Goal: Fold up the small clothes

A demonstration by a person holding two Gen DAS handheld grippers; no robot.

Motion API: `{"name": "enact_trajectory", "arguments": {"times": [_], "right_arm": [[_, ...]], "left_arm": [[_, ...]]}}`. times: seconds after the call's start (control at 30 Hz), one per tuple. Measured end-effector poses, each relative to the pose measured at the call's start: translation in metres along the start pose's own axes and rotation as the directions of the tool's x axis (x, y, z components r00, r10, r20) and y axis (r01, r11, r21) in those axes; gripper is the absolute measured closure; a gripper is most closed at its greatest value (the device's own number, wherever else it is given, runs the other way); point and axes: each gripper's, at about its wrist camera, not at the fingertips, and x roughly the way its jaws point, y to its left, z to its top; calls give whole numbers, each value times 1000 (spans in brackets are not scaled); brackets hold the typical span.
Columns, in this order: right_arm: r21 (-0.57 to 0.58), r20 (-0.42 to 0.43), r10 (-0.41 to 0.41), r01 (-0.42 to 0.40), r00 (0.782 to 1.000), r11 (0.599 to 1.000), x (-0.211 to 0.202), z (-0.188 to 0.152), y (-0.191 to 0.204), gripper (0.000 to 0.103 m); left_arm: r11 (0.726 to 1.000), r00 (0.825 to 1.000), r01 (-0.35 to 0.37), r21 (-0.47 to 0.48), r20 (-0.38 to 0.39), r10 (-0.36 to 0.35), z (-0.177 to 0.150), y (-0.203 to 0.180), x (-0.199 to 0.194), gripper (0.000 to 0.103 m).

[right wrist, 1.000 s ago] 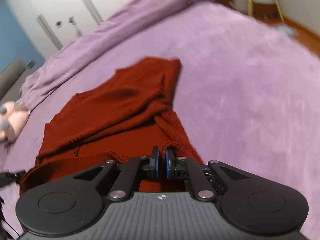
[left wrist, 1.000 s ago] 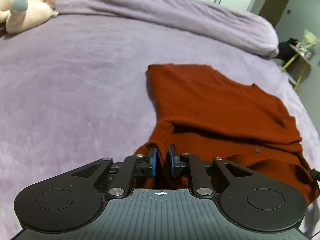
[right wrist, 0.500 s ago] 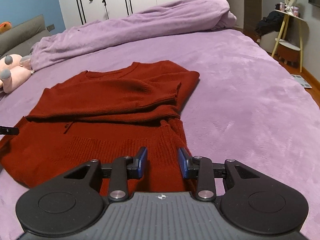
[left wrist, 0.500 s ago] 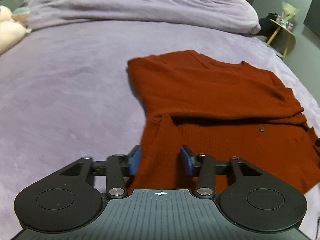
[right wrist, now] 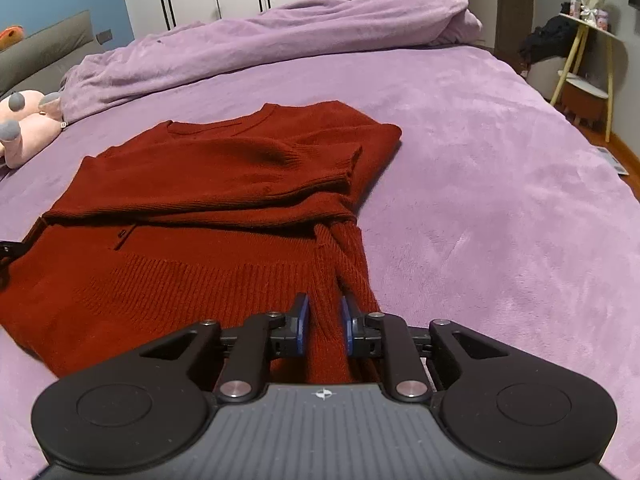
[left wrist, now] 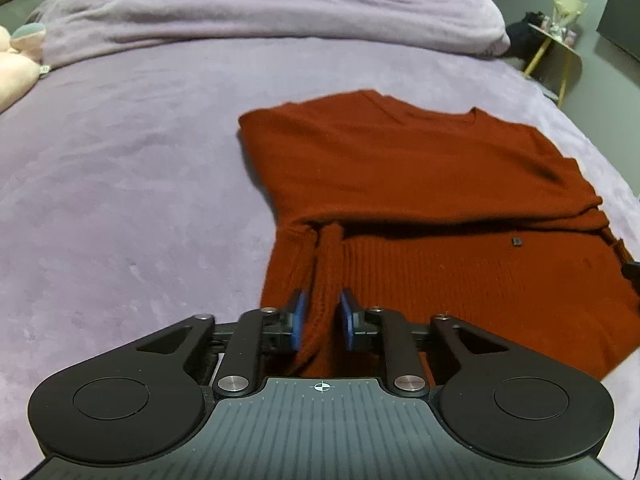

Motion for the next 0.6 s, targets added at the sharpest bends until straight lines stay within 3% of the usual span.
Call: {"name": "enact_trajectory", "arguments": {"times": [0.1,0.2,0.23,0.3,0.4,0.5,0.6], "right_arm": [[-5,-10,8,-8,1000,1000,2,1,0,87],[-37,-9,7,-7,1000,999,4,0,5,97],[-51,-9,13,-14,1000,999,5,-1,8,97],[-72,15,19,-18,1000,997,0,-1,13,98],[-35,123,71,-67,990,997,-24,11,11,98],[14,240,66,-72,969,997,-39,37,5,99],[41,297,11,-24,955,999,-28,64,5,99]], "left_arm": [[1000,1000,-1,-16,-7,1,3,1,6,79],[998,1000,17,-55,-19,-18,5,5,9,88],[998,999,23,-56,-21,-24,6,5,10,94],[998,1000,21,-51,-11,-21,8,3,4,95],[992,992,93,-90,91,-85,22,6,-30,95],[978,966,159,-133,228,-126,51,14,-60,95],[988,953,84,-132,299,-41,77,20,-57,95]]}}
